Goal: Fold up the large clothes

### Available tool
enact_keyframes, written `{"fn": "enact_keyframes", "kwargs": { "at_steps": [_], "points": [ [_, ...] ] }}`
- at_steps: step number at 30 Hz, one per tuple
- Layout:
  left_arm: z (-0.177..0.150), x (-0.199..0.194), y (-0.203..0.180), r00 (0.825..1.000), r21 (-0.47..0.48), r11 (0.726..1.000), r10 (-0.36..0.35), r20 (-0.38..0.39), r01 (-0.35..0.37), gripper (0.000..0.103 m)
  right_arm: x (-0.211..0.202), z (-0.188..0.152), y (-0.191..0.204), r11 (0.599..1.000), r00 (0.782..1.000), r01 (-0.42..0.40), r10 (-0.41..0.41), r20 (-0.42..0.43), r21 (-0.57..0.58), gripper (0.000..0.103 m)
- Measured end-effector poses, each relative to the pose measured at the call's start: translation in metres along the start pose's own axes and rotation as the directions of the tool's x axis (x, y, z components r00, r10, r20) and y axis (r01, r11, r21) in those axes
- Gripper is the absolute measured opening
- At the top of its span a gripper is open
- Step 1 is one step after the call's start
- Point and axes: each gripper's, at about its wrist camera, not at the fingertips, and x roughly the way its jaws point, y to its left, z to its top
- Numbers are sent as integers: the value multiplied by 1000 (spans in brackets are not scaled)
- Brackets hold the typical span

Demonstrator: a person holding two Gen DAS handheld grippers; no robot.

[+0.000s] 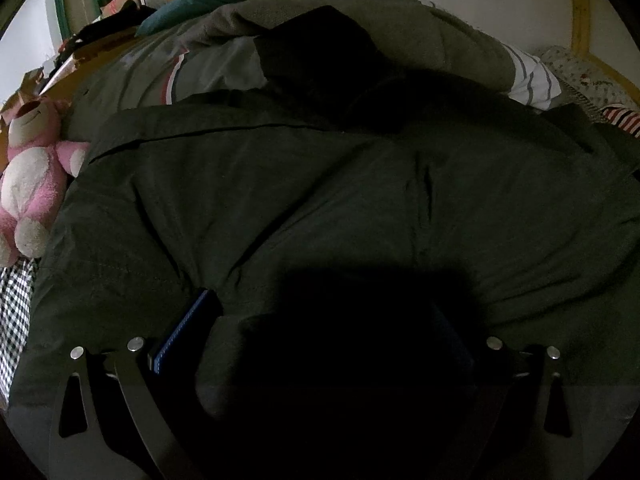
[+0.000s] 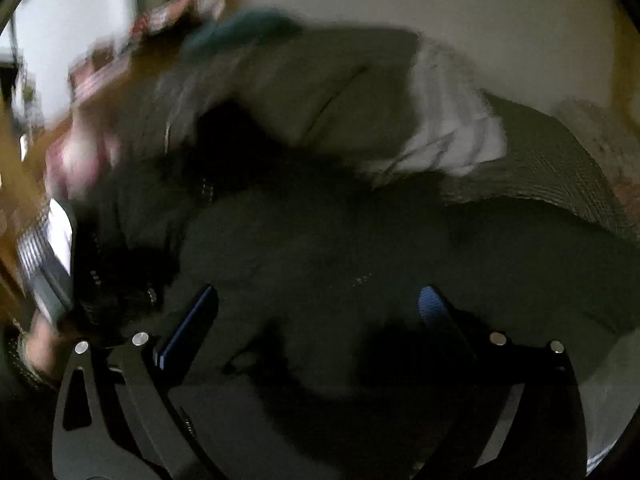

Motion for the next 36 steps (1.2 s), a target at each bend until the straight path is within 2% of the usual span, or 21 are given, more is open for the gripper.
{"fn": "enact_keyframes", "kwargs": {
  "at_steps": [3,5,6,7,11,16,18,20,21,23,25,27,28,29,30,31,32,34,36],
  "points": [
    [0,0,1,1000,-2,1000,-3,-1,3,98,46,-19,18,995,991,67,-76,-113,-80,99],
    [0,0,1,1000,-2,1000,-3,-2,3,98,54,-29,6,998,991,42,-48,-128,-47,99],
    [0,1,1,1000,-1,1000,-3,-3,3,98,52,-32,-6,1000,991,25,-25,-128,6,99],
    [0,1,1,1000,-1,1000,-2,-3,2,98,48,-35,-21,998,992,0,7,-123,59,99],
    [0,1,1,1000,0,1000,-1,-3,1,99,33,-42,-55,990,995,11,3,-102,137,99],
    [0,2,1,1000,1,1000,0,-3,0,99,27,-44,-53,988,996,12,1,-84,153,99],
    [0,2,0,1000,1,1000,0,-3,0,99,13,-45,-53,984,999,4,4,-43,179,100],
    [0,2,1,1000,1,1000,0,-3,0,99,-13,-43,-70,972,999,5,-14,35,235,100],
    [0,3,1,1000,1,1000,1,-3,-1,99,-32,-44,-89,951,996,-19,-9,88,309,100],
    [0,3,1,1000,2,1000,2,-3,-2,99,-59,-54,-130,877,985,-89,9,170,472,100],
    [0,3,1,1000,4,1000,4,-4,-4,99,-76,-78,-187,722,971,-177,18,238,669,100],
    [1,2,1,1000,4,1000,3,-10,-3,99,-77,-105,-230,603,974,-190,16,227,774,100],
    [4,1,2,1000,6,1000,8,-24,-8,99,-78,-120,-246,549,981,-164,-1,196,820,100],
    [6,-2,1,999,5,1000,11,-32,-11,98,-78,-130,-256,511,982,-158,-5,187,845,100],
    [10,-7,-1,999,0,1000,-1,-42,1,98,-74,-145,-268,439,980,-188,20,200,879,100],
    [14,-14,-5,999,-7,1000,-26,-37,25,98,-70,-151,-274,406,973,-227,50,227,885,100],
    [18,-20,-9,999,-10,999,-41,-28,41,98,-66,-153,-276,401,970,-238,61,234,885,100],
    [32,-42,-28,996,0,996,-89,12,89,98,-61,-145,-276,438,976,-213,54,211,873,101],
    [47,-68,-65,984,56,984,-171,56,168,98,-59,-137,-276,460,978,-199,44,202,865,101]
  ]
}}
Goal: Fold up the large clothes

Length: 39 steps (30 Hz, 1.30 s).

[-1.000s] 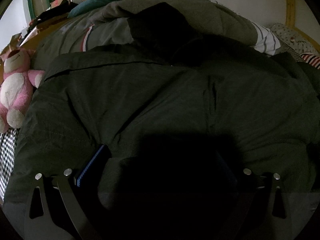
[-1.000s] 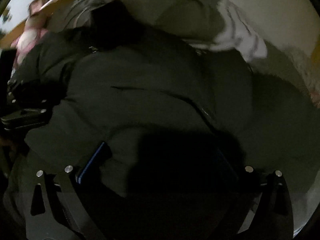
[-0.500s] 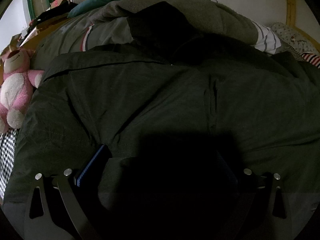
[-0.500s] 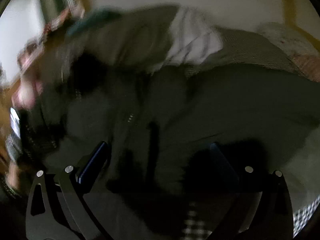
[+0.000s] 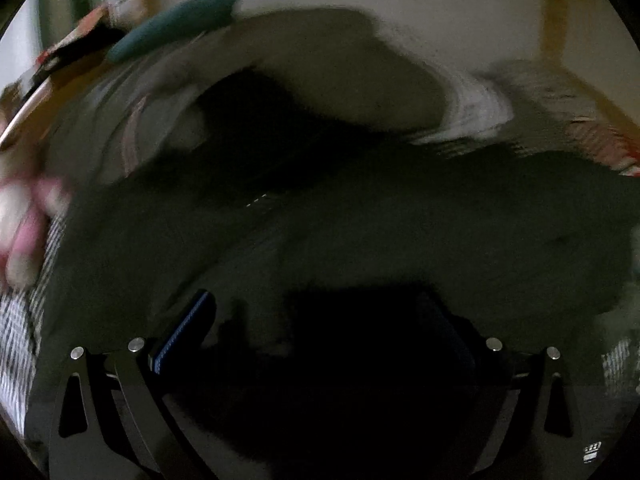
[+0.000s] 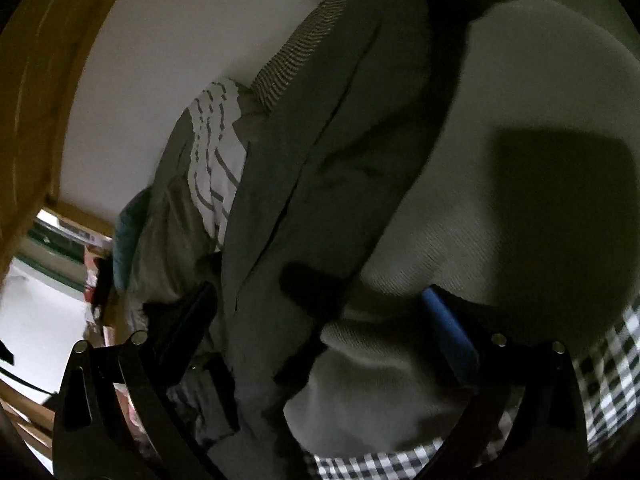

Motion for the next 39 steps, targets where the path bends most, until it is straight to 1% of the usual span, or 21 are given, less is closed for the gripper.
{"fn": "enact_keyframes", "kwargs": {
  "at_steps": [2,4,5,7,9,11,12,14,18,21,24,25,26,27,28,29,30,32,34,37,39],
  "points": [
    [13,-9,-37,997,48,996,-79,22,78,98,-3,3,4,1000,1000,-19,19,14,-13,101],
    [24,-13,-91,980,122,974,-196,26,192,98,-8,2,0,998,998,-58,58,21,8,101],
    [26,-12,-107,975,144,965,-223,23,217,98,-7,5,-2,997,997,-69,69,16,15,101],
    [29,-7,-159,953,223,929,-304,10,295,98,-9,12,-8,991,992,-125,124,17,50,100],
    [28,-1,-196,942,280,904,-335,-4,323,98,-19,18,-6,985,985,-167,165,45,38,100],
    [23,13,-236,939,352,875,-342,-35,332,98,-26,25,-4,987,984,-162,161,81,10,100],
    [22,18,-246,943,372,871,-331,-41,322,98,-23,32,-8,990,989,-136,134,69,28,100],
    [16,30,-268,948,405,860,-313,-62,310,98,-4,45,-25,976,983,-182,183,1,120,100],
    [14,51,-275,946,374,869,-310,-101,324,98,10,58,-16,982,984,-175,176,-9,69,100],
    [13,62,-267,929,309,876,-346,-130,370,98,18,65,-13,983,984,-175,177,-17,61,100],
    [9,61,-269,925,297,876,-354,-137,379,98,23,70,-11,981,983,-185,186,-2,56,98],
    [9,61,-268,925,298,876,-354,-136,379,98,26,71,-10,982,983,-184,185,-6,47,94],
    [9,59,-268,925,300,875,-356,-135,380,98,26,71,-9,983,984,-177,177,-7,40,71],
    [10,59,-269,924,300,874,-357,-135,382,98,29,72,-12,992,993,-114,115,-17,48,57],
    [10,59,-268,924,298,874,-358,-136,383,98,29,71,-19,994,998,-61,64,-26,96,56],
    [10,60,-268,924,300,874,-355,-139,381,98,24,70,-26,986,997,-68,71,-12,154,63],
    [10,60,-269,925,302,874,-354,-139,380,98,11,69,-32,976,997,-81,78,26,202,81],
    [9,62,-269,925,312,871,-353,-136,379,98,-6,70,-35,971,987,-127,104,119,200,95],
    [10,62,-268,924,308,871,-360,-131,383,98,-5,78,-37,982,989,-92,71,132,164,95],
    [8,62,-266,922,303,870,-364,-135,388,98,-5,83,-48,972,981,-130,97,168,198,95],
    [6,62,-267,923,322,865,-357,-140,384,98,10,93,-46,984,989,-96,77,129,150,99]
  ]
}}
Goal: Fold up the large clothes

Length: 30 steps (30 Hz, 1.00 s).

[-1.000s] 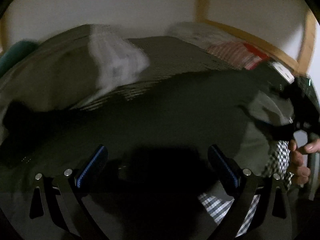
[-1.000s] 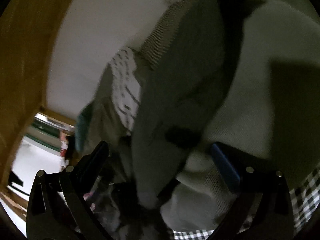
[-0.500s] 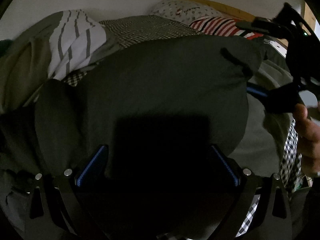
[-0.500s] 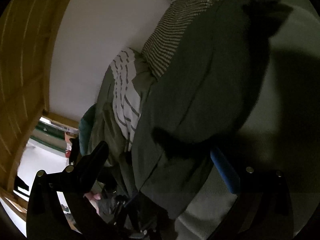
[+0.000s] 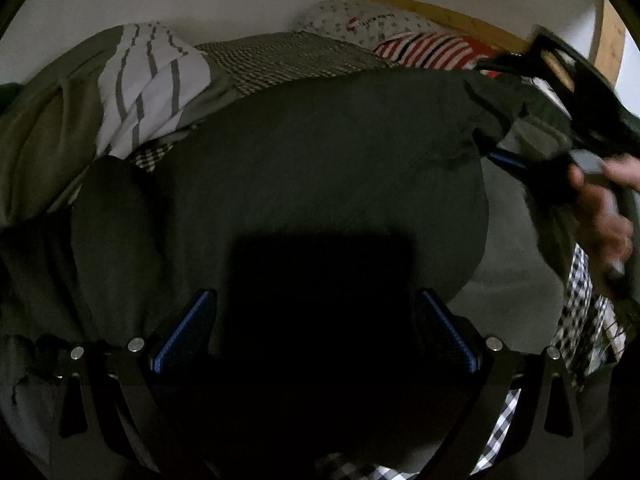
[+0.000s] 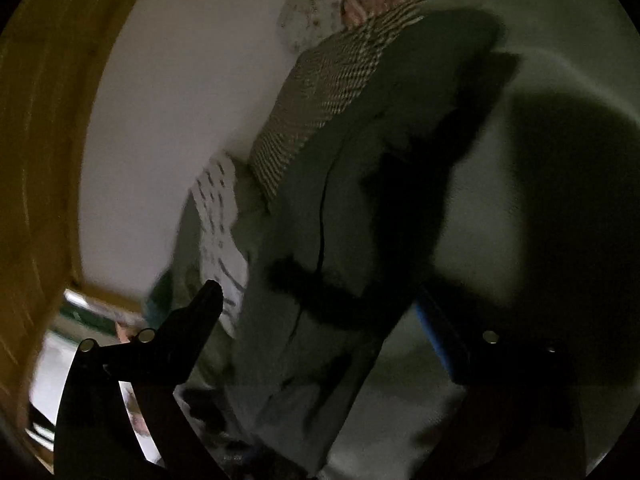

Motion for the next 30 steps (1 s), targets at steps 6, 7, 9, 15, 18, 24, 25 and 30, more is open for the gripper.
{"fn": "enact_keyframes", "kwargs": {
  "at_steps": [6,7,9,15,18,24,25,30],
  "points": [
    [-4,-1,3,1000,6,1000,1,2,-1,98,16,13,23,981,988,-148,140,-71,-128,29],
    [-3,-2,3,1000,6,1000,2,6,-2,98,10,11,30,975,992,-124,118,-43,-183,28],
    [0,-9,3,1000,11,1000,10,29,-10,98,1,7,51,953,995,-97,97,-16,-288,20],
    [43,-82,31,983,9,999,-38,179,37,98,-17,-50,153,654,992,71,33,122,-753,13],
    [67,-121,63,972,-79,993,-64,227,84,98,-3,-98,193,428,987,141,10,161,-893,10],
    [119,-156,99,973,-159,963,-201,114,217,98,10,-216,214,-71,962,273,8,273,-959,9],
    [127,-156,94,982,-129,974,-175,76,184,98,12,-231,213,-139,958,285,8,287,-948,9],
    [148,-144,61,987,24,993,-116,-108,119,98,31,-284,207,-365,946,304,6,324,-880,9]
  ]
}}
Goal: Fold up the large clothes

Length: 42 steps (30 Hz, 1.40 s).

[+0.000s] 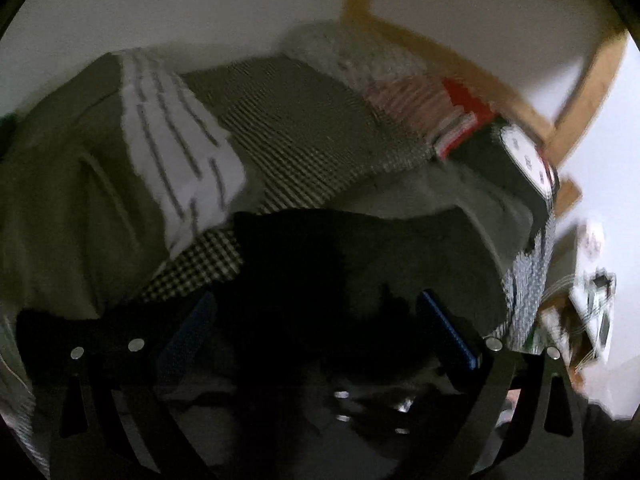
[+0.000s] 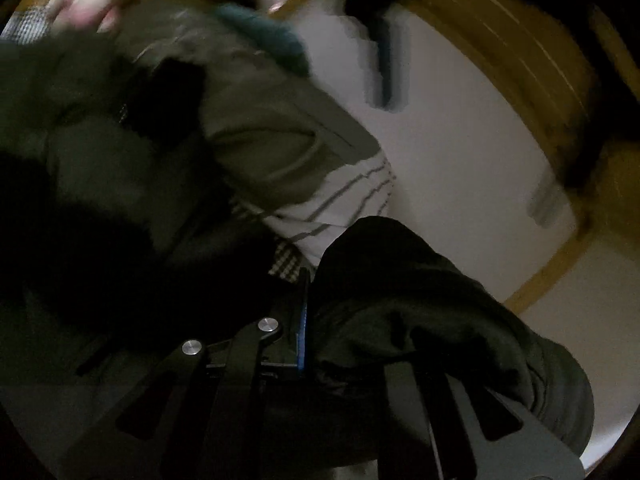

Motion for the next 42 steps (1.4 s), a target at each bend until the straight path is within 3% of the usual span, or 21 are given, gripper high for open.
{"fn": "enact_keyframes", "kwargs": {
  "at_steps": [3,4,9,11,12,16,20,23,27,34,39,42],
  "points": [
    [1,11,-30,995,76,996,53,-89,-47,98,1,6,26,994,999,33,-35,-16,-106,9],
    [0,22,-44,987,119,989,103,-125,-89,98,2,6,33,990,999,38,-41,-21,-135,9],
    [-8,50,-64,960,194,961,231,-161,-199,98,0,7,59,968,997,62,-73,-38,-245,9],
    [-11,52,-61,966,177,965,217,-140,-192,79,-2,7,72,955,996,66,-82,-42,-288,9],
    [-13,52,-56,972,150,976,182,-151,-159,46,-1,9,77,953,996,67,-82,-40,-297,9],
    [-30,38,-19,985,18,993,117,-123,-116,17,-5,21,88,947,995,89,-100,-22,-310,9],
    [-54,5,21,996,-101,992,73,-51,-78,12,-6,35,104,938,992,120,-127,0,-326,9],
    [-73,-9,41,998,-161,986,29,-58,-38,13,-12,46,124,924,991,131,-136,10,-359,9],
    [-101,-38,61,997,-211,974,79,4,-77,13,-24,61,140,930,991,132,-132,24,-343,8],
    [-174,-98,141,986,-418,907,114,122,-53,12,-44,97,157,942,989,147,-133,65,-302,7],
    [-234,-129,188,973,-505,860,170,154,-70,12,-62,144,188,955,989,120,-90,118,-271,6],
    [-273,-139,227,966,-568,818,209,149,-90,13,-62,177,224,956,990,80,-42,136,-283,6]
  ]
}}
